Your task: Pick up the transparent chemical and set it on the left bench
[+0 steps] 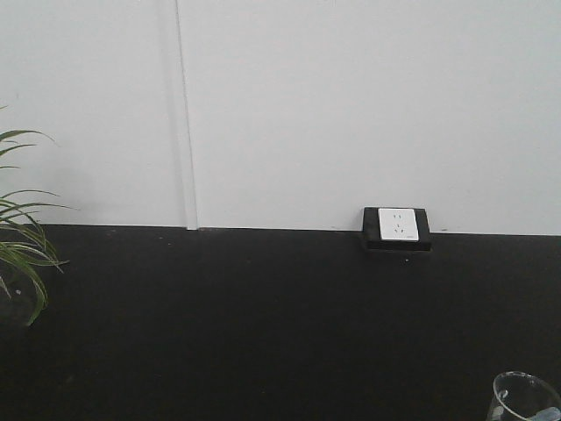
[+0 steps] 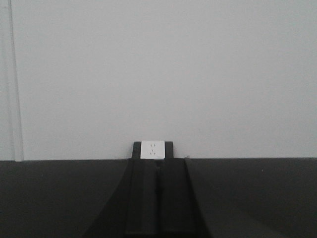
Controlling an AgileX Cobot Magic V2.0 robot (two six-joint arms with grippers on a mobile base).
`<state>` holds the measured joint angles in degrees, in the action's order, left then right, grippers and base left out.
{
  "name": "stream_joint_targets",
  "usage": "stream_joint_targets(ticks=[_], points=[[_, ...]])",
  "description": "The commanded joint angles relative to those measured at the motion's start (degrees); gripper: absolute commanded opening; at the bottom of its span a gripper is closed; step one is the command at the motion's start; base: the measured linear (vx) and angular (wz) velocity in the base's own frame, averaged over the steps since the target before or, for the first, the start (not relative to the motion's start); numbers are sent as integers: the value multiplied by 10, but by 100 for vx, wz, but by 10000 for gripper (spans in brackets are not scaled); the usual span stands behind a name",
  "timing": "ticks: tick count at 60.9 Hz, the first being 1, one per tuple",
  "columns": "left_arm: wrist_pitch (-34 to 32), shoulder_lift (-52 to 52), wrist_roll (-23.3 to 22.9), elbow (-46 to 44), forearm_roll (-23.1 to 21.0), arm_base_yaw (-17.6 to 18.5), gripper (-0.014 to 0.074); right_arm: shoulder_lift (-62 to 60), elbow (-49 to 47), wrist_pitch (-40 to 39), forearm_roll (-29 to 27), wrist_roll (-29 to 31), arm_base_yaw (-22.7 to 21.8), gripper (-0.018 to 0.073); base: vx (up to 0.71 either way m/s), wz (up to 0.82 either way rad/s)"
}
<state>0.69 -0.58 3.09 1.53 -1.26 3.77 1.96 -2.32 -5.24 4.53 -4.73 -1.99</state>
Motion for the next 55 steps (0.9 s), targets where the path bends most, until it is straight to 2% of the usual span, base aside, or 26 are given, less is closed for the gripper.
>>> stream_joint_targets(ticks=[1, 12, 21, 31, 45, 55], points=[[-45, -11, -4, 9, 0, 1, -3, 56, -65, 6, 3, 6, -3, -1, 0, 0], [-45, -11, -4, 9, 0, 1, -3, 176, -91, 7, 0, 2, -3, 15, 0, 0], [-45, -11, -4, 9, 0, 1, -3, 276, -91, -15, 0, -1, -3, 71, 0, 0], [-45, -11, -4, 9, 0, 1, -3, 396, -91, -112, 1, 2, -3, 187, 0, 0], [-45, -11, -4, 9, 0, 1, -3, 547, -91, -244, 1, 0, -3, 403, 0, 0], [-45, -11, -4, 9, 0, 1, -3, 632, -91, -344, 1, 5, -3, 475, 0, 0]])
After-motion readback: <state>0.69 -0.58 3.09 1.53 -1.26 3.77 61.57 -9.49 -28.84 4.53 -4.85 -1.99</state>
